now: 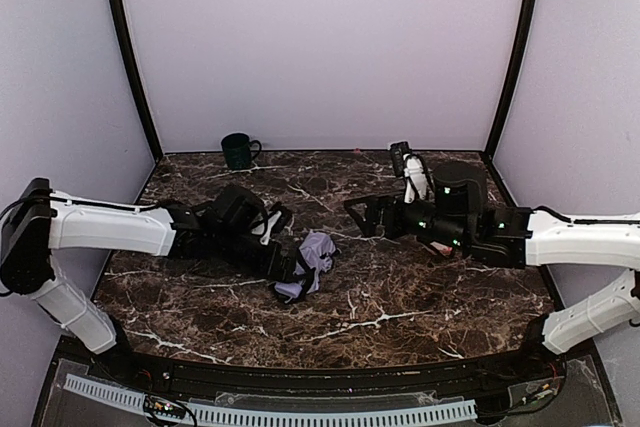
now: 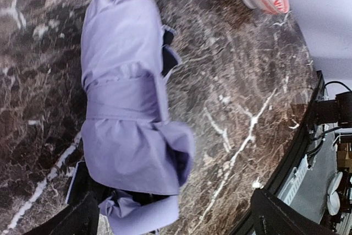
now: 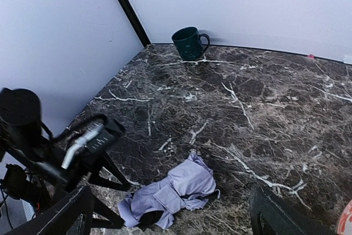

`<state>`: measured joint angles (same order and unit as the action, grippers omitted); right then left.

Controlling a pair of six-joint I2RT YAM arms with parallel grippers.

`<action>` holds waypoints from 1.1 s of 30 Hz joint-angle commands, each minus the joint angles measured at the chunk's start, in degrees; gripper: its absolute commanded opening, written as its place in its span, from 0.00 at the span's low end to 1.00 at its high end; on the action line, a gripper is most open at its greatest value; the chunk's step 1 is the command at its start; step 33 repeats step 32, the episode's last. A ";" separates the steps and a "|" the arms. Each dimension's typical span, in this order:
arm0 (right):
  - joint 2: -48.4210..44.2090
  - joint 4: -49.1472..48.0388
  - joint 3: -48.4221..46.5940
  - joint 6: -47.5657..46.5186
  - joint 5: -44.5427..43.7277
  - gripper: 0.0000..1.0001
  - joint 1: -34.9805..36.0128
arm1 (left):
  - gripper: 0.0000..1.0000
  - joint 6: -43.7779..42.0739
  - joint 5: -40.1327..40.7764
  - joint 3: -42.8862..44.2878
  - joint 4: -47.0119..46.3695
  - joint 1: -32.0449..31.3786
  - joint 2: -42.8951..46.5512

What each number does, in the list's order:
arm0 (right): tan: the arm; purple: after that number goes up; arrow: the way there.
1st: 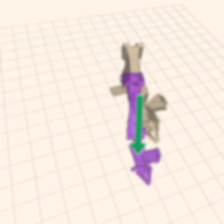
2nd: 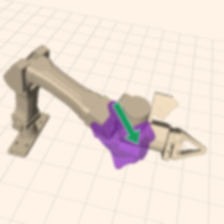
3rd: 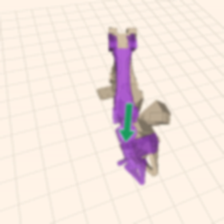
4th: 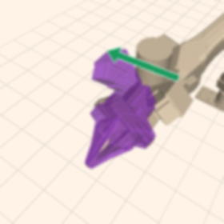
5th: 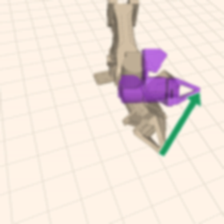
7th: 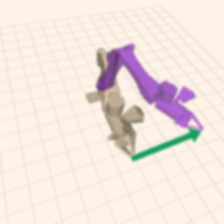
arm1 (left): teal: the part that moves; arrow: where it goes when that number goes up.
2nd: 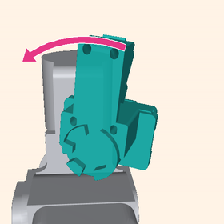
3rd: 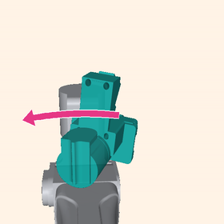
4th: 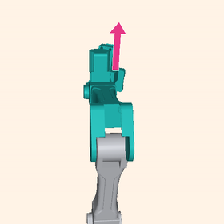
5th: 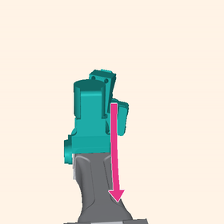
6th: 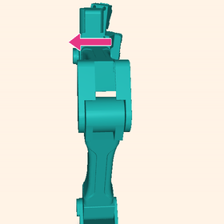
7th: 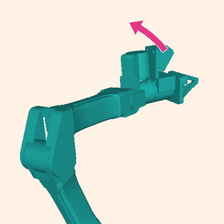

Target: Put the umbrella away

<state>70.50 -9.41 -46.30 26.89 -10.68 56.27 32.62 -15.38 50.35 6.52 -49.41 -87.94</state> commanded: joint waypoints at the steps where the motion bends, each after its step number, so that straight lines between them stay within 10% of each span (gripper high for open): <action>1: -2.84 7.42 -2.09 0.78 -3.70 0.99 -2.48 | 0.99 -4.09 0.09 2.24 3.10 3.70 8.71; 9: -15.31 21.20 2.30 1.43 -9.33 0.99 -19.68 | 0.99 -11.63 3.39 1.38 7.52 23.42 13.89; 17: -26.92 22.89 12.08 0.35 5.40 0.99 -51.88 | 0.99 -10.67 5.97 1.51 6.22 48.29 12.60; 25: -21.51 19.48 13.61 3.82 2.75 0.99 -56.89 | 0.99 -21.36 21.86 -1.54 -2.25 49.41 13.16; 33: -23.66 16.59 16.03 3.52 0.80 0.99 -56.88 | 0.99 -21.52 21.42 -5.14 -6.90 49.65 12.15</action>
